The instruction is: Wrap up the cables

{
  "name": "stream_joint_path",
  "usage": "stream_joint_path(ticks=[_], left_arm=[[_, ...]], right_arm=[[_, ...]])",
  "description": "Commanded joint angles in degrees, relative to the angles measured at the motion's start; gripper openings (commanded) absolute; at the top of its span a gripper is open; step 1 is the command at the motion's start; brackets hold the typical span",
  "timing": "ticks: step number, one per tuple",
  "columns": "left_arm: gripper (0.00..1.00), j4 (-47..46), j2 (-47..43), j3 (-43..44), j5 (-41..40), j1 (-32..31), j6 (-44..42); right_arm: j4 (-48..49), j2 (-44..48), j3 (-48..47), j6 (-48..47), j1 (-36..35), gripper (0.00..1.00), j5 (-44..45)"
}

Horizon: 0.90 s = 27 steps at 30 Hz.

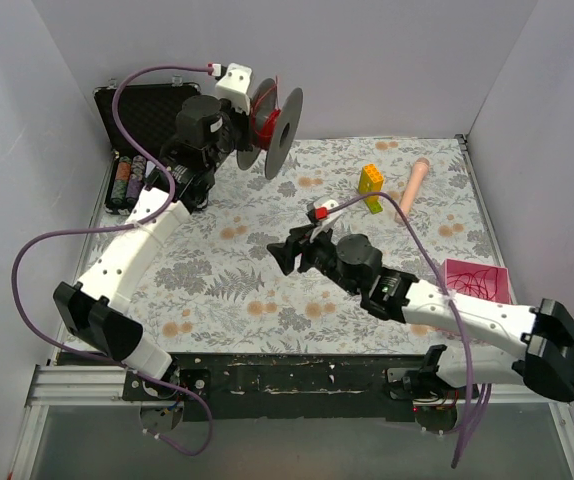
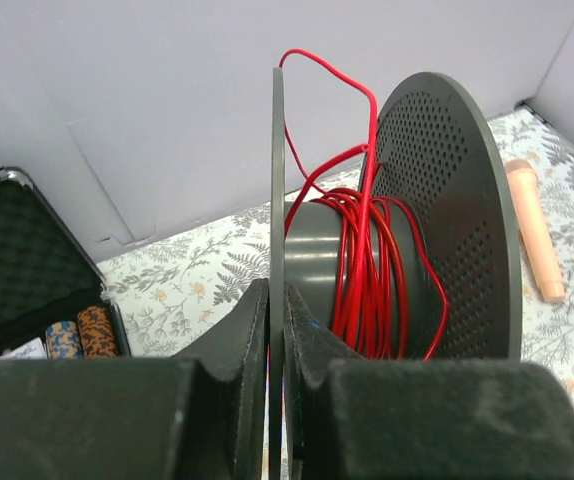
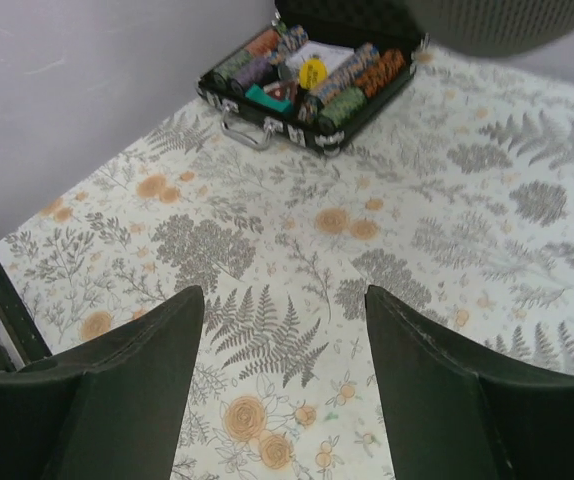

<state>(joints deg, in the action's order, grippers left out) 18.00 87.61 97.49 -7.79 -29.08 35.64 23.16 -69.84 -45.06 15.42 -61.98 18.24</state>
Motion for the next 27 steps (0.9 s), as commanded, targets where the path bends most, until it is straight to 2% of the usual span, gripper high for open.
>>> stream_joint_path(ticks=[1,4,7,13,23,27], left_arm=[[0.00,-1.7,-5.3,1.1,11.0,-0.2,-7.0],[0.00,3.4,-6.7,0.9,19.6,-0.2,-13.2],[0.00,8.6,-7.8,1.1,25.4,-0.2,-17.8],[0.00,20.1,-9.1,2.4,35.7,-0.3,-25.4],[0.00,30.8,-10.4,2.5,42.1,-1.2,-33.4],[0.00,31.7,-10.4,2.4,42.0,-1.7,-33.9]], right_arm=[[-2.2,9.3,-5.6,-10.2,1.3,0.75,-4.9],[-11.2,13.2,-13.6,-17.9,6.0,0.79,-17.8],[-27.0,13.0,-24.3,-25.6,11.0,0.79,-27.5],[-46.5,6.7,-41.5,-34.0,14.2,0.76,-29.8],[-56.8,0.5,-48.2,-37.7,14.5,0.61,-31.2],[-56.6,-1.1,-48.3,-36.6,14.5,0.59,-32.0]])
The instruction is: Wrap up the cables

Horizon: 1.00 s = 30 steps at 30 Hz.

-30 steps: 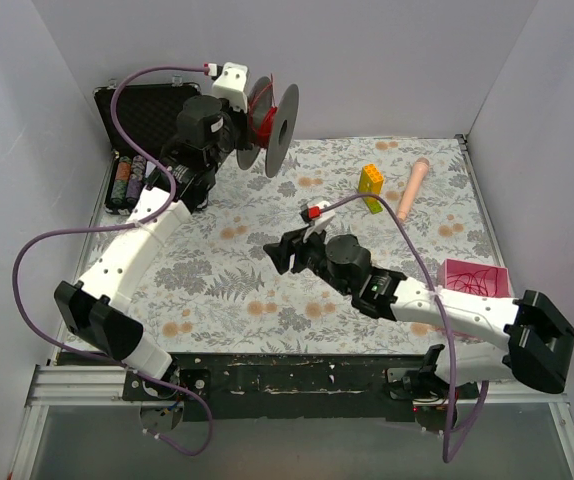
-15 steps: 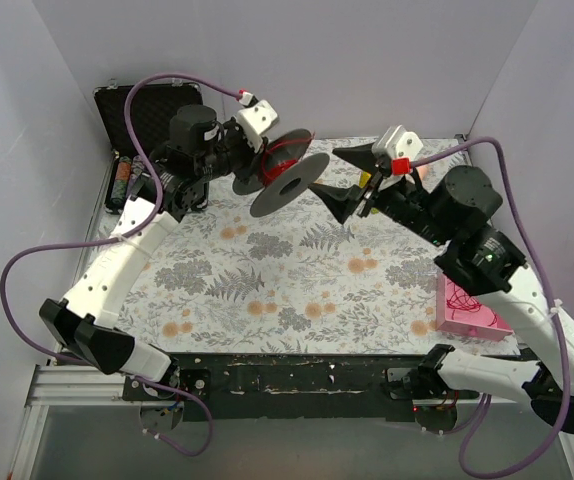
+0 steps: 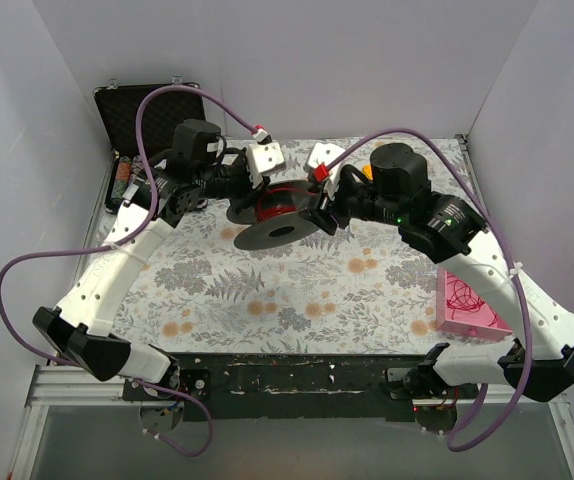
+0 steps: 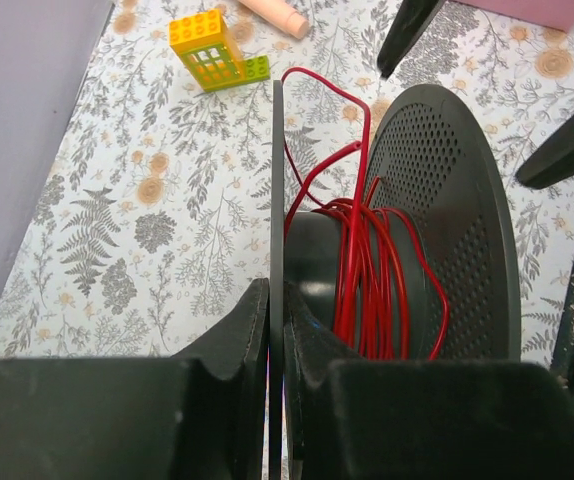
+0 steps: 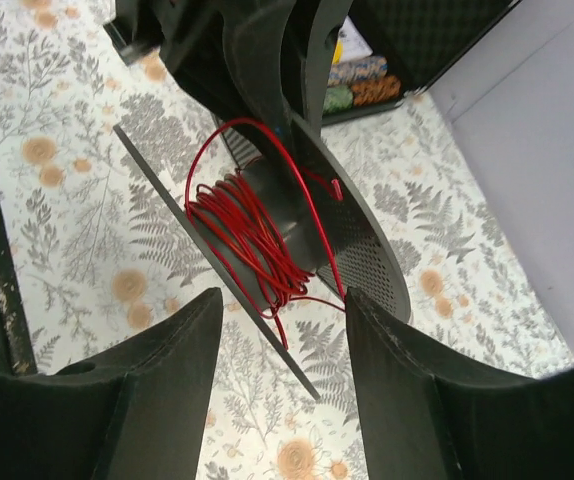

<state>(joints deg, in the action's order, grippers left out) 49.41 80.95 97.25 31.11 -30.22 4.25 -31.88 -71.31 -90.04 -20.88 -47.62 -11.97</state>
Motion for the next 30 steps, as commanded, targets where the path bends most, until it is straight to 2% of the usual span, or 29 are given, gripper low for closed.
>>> stream_joint_path(ticks=[1,4,8,18,22,26,30], left_arm=[[0.00,0.3,-3.8,2.4,3.1,-0.6,-2.5],[0.00,0.8,-3.8,2.2,3.3,-0.8,-2.6],[0.00,1.2,-3.8,2.4,3.3,-1.2,-2.7],[0.00,1.1,-4.4,2.1,3.4,-1.6,-1.9],[0.00,0.3,-5.2,0.7,4.2,-1.6,-0.4],[0.00,1.1,-6.0,0.1,10.0,-1.6,1.6],[0.00,3.8,-5.9,1.1,13.7,-1.6,0.9]], right_arm=[[-0.7,0.5,-2.9,0.1,0.2,0.59,-1.0],[3.3,1.4,-0.6,0.8,0.2,0.50,1.3],[6.4,1.3,0.7,1.4,0.2,0.49,3.6],[6.0,-0.6,0.9,0.9,0.2,0.50,1.0],[4.8,1.3,1.4,0.5,1.2,0.50,4.1],[5.9,6.8,4.2,1.5,8.5,0.55,-5.0],[-0.1,10.6,4.3,-3.1,12.2,0.60,-11.8]])
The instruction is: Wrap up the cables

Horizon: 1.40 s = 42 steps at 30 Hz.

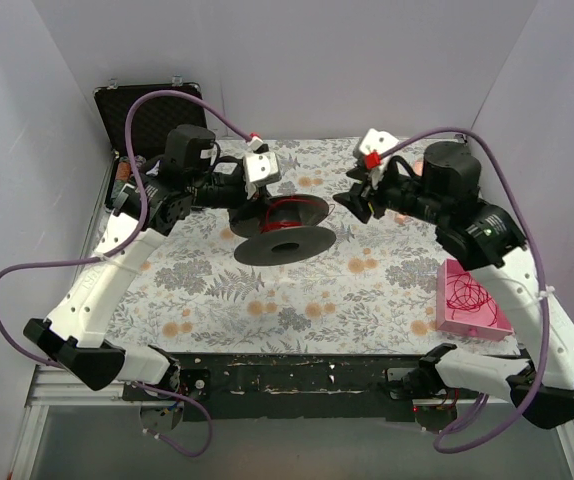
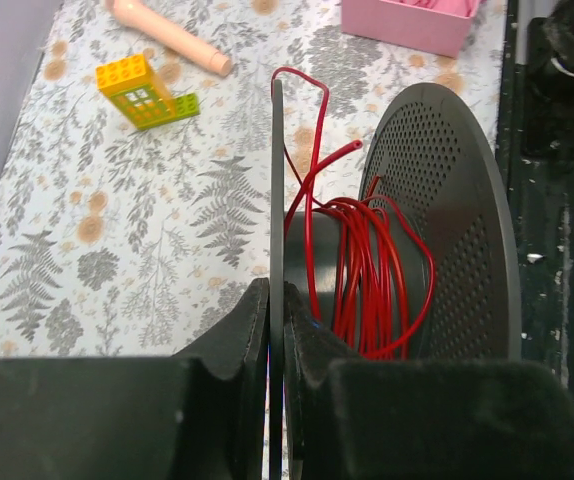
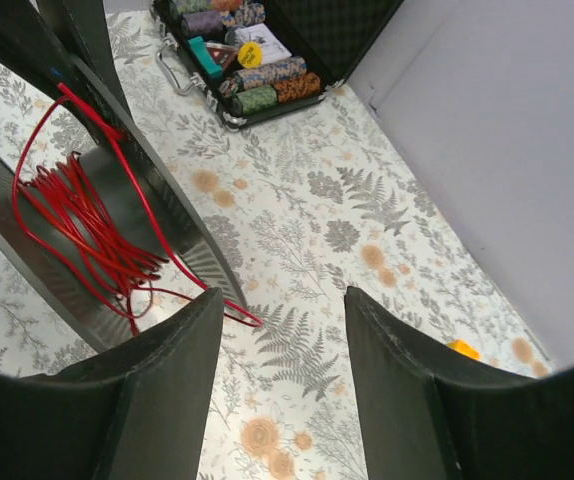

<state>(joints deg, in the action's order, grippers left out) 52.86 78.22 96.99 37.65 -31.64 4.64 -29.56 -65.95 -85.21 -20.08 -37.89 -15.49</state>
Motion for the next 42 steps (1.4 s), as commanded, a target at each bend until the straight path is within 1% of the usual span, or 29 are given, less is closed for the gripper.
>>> stream_joint_path(ticks=[1,4,6,9,14,18,19,20,23,28,30,32,33,34,39,41,42], left_arm=[[0.00,1.2,-3.1,1.9,7.4,-0.2,-0.2],[0.00,3.0,-3.2,2.7,8.3,-0.2,-1.7],[0.00,3.1,-3.1,2.9,8.4,-0.2,-1.5],[0.00,4.0,-3.2,3.9,9.2,-0.2,-1.7],[0.00,4.5,-3.4,4.3,9.8,-0.2,-1.8],[0.00,5.1,-3.5,4.7,9.5,-0.3,-2.2],[0.00,5.1,-3.4,4.6,9.5,-0.3,-2.3],[0.00,5.1,-3.4,4.6,9.5,-0.3,-2.3],[0.00,5.1,-3.3,4.7,9.5,-0.4,-2.3],[0.00,4.7,-3.1,4.8,9.5,-0.4,-1.8],[0.00,4.7,-3.1,4.7,9.2,-0.4,-1.8],[0.00,4.4,-3.1,4.5,8.4,-0.4,-1.8],[0.00,3.8,-3.1,4.2,7.5,-0.4,-1.1],[0.00,3.1,-3.1,3.7,6.5,-0.4,-0.3],[0.00,-3.1,-2.7,-0.1,-3.1,-0.4,4.8],[0.00,-7.6,-2.1,-1.8,-8.0,-0.6,8.6],[0.00,-8.6,-1.6,-2.2,-10.6,-0.8,10.7]], right_arm=[[-4.3,5.7,-0.3,-5.0,2.6,0.61,-8.8],[-10.8,6.0,0.2,-7.6,4.0,0.61,-12.0],[-13.1,5.1,0.8,-8.4,4.8,0.59,-15.6],[-15.3,3.3,1.0,-9.1,5.6,0.59,-17.1],[-14.8,0.2,0.2,-9.7,7.4,0.66,-20.1],[-14.2,-2.3,-0.8,-9.6,7.7,0.66,-19.9],[-13.5,-2.4,-0.7,-9.7,7.7,0.64,-20.3],[-12.0,-2.3,-0.1,-9.5,7.7,0.60,-20.6],[-8.3,-1.6,2.1,-8.8,7.8,0.40,-22.6],[-7.1,-1.2,3.6,-8.9,7.7,0.26,-28.6],[-7.2,-1.1,3.6,-9.4,7.8,0.21,-28.3],[-7.2,-0.5,3.8,-9.7,7.8,0.12,-27.1],[-7.4,-0.1,3.6,-9.8,7.8,0.05,-25.9],[-7.4,0.3,3.6,-9.6,7.8,0.01,-24.7],[-6.2,2.8,2.2,-5.2,7.8,0.01,-13.6],[-6.9,2.2,0.3,-2.9,7.7,0.01,-11.7],[-8.0,1.5,-1.2,-1.8,7.7,0.01,-12.5]])
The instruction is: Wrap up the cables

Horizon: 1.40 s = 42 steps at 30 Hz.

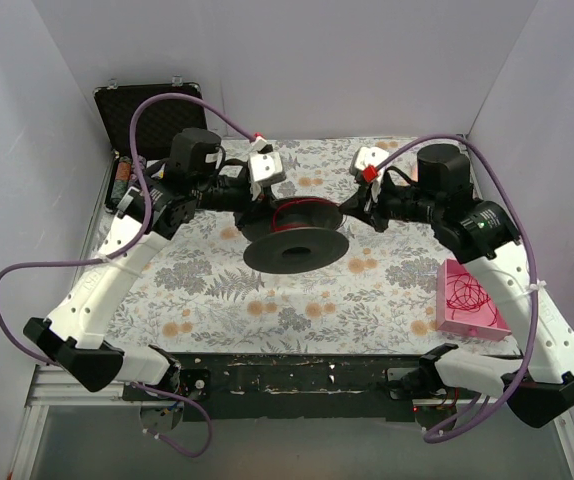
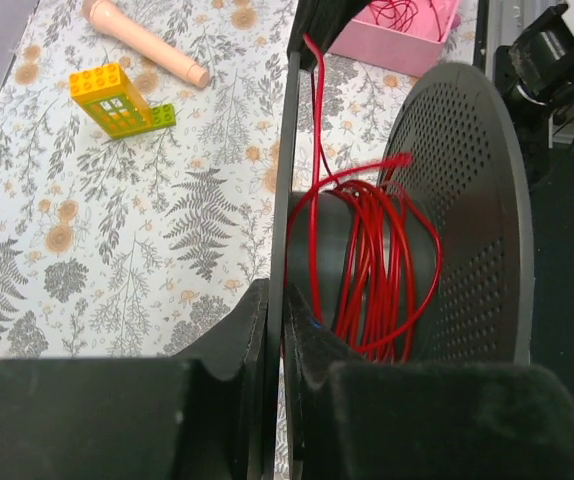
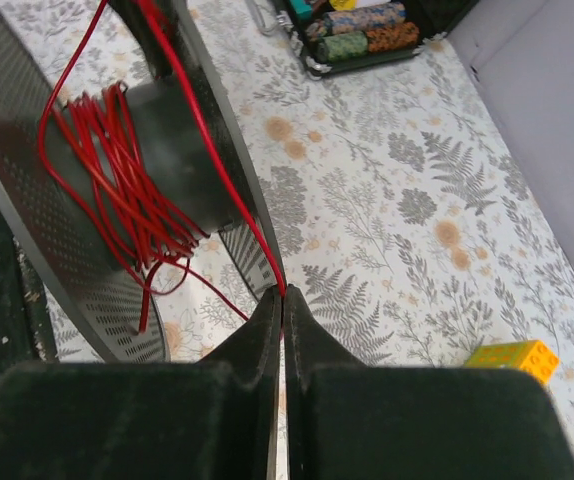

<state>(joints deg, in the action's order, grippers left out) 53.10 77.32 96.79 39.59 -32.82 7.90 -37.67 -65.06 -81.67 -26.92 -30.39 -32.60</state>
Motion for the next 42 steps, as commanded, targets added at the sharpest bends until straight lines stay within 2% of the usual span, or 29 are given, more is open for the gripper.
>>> stream_joint_path(ticks=[1,5,9,14,17,20,23,25,27,29,32,35,39,42], left_arm=[[0.00,-11.2,-0.1,-2.5,-15.5,0.1,8.9],[0.00,-17.4,1.0,-5.1,-25.1,-1.2,11.6],[0.00,-18.5,0.8,-7.4,-24.7,-1.5,10.6],[0.00,-22.2,3.7,-8.3,-35.6,-2.2,15.4],[0.00,-27.4,6.3,-7.8,-44.8,-2.2,19.6],[0.00,-31.3,8.9,-4.4,-47.2,-1.0,24.5],[0.00,-32.0,12.3,3.2,-46.1,1.0,30.0],[0.00,-32.4,13.6,7.1,-45.0,2.6,33.3],[0.00,-33.3,13.7,9.6,-43.2,4.7,37.1],[0.00,-33.8,13.3,12.4,-40.5,6.5,40.5],[0.00,-31.9,13.0,17.6,-36.2,7.2,43.0],[0.00,-29.3,11.7,22.0,-32.0,7.2,44.3],[0.00,-26.2,8.1,22.8,-27.4,7.3,44.1],[0.00,-23.1,4.8,20.0,-18.6,7.2,42.6]], right_arm=[[-0.5,0.0,-5.7,6.3,0.2,0.01,3.5],[-1.3,-1.7,-8.3,10.0,-1.1,0.01,3.1],[-2.1,-2.4,-9.1,10.0,-1.2,0.01,7.2],[0.1,-6.0,-11.9,17.7,-2.3,0.01,1.7],[11.3,-5.5,-8.4,26.4,-8.0,0.01,-3.2],[19.3,-5.8,-4.1,29.1,-19.2,0.01,-1.9],[21.2,-8.4,-2.4,29.0,-26.5,0.01,-0.1],[23.4,-9.5,0.3,29.6,-28.6,0.01,-2.2],[32.0,-8.0,9.1,33.4,-28.9,0.01,-4.6],[44.7,-6.8,17.6,38.4,-28.8,0.01,-6.2],[54.0,-8.0,25.1,42.9,-28.1,0.01,-6.3],[62.7,-9.4,30.1,47.5,-25.3,0.01,-6.7],[76.2,-7.7,39.4,57.9,-16.3,0.01,-9.7],[76.5,-6.5,42.6,59.4,-8.5,0.01,-11.9]])
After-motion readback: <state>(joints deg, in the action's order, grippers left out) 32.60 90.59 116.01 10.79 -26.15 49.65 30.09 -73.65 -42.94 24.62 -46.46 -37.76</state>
